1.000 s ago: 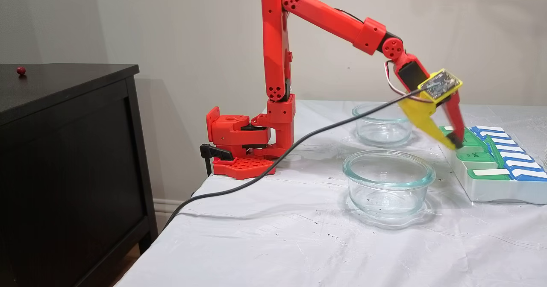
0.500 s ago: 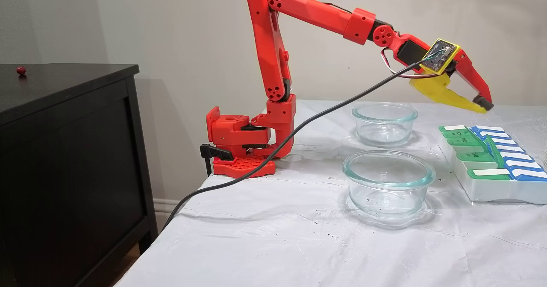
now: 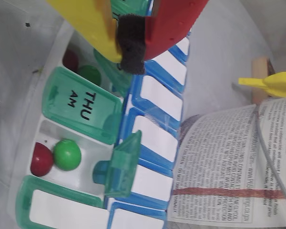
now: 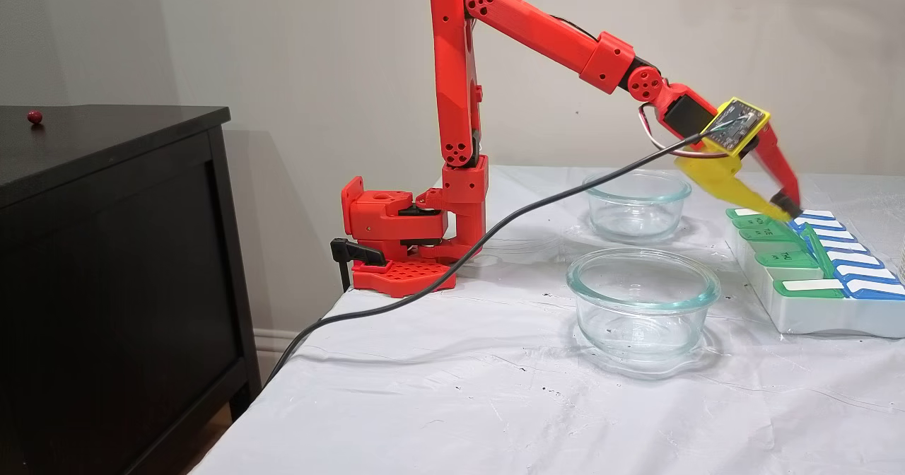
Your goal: Sort medicines into box.
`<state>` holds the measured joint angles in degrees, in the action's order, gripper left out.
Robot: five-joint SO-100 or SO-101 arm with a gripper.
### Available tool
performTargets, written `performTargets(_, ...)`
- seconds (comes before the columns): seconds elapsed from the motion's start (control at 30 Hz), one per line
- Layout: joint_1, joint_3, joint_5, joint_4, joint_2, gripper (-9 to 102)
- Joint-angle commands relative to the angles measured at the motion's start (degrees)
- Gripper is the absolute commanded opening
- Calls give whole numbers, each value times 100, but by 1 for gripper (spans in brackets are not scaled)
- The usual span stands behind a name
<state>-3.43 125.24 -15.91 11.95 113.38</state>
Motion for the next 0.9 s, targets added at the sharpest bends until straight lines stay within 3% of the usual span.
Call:
performTargets(0.0,-132,-246,-53,105,281,0)
performTargets(0.33,-88,-686,439,958,-79,0)
performTargets(0.57,-26,-703,615,773,-334,0)
performTargets(0.87,-79,-967,677,1644,-510,0)
